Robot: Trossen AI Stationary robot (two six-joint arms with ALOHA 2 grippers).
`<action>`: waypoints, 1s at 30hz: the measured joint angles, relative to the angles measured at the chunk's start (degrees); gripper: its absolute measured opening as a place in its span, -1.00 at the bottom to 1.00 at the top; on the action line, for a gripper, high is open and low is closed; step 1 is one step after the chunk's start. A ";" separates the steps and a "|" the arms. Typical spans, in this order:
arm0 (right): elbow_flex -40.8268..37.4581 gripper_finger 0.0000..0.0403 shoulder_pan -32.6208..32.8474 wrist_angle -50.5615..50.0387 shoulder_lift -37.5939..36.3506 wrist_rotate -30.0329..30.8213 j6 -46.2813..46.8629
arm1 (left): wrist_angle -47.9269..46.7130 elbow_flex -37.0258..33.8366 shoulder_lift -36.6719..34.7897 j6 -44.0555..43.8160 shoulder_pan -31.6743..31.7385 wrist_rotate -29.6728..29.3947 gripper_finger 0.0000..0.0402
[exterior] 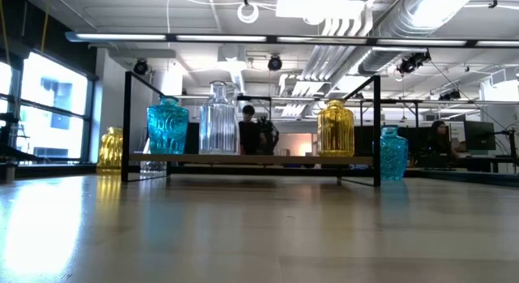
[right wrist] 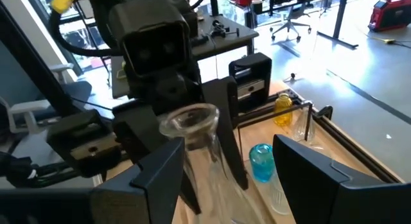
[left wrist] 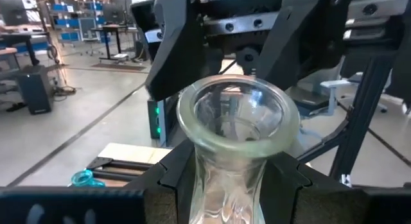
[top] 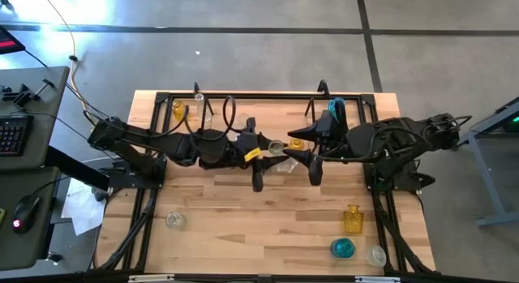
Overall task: Sort vases onto shelf
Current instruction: Put the transparent vase on the shelf aligned with the other transparent vases
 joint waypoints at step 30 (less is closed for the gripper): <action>0.00 0.10 -2.24 -1.61 0.31 -8.40 0.99 | -0.79 -0.04 0.02 -2.90 1.01 3.62 -0.44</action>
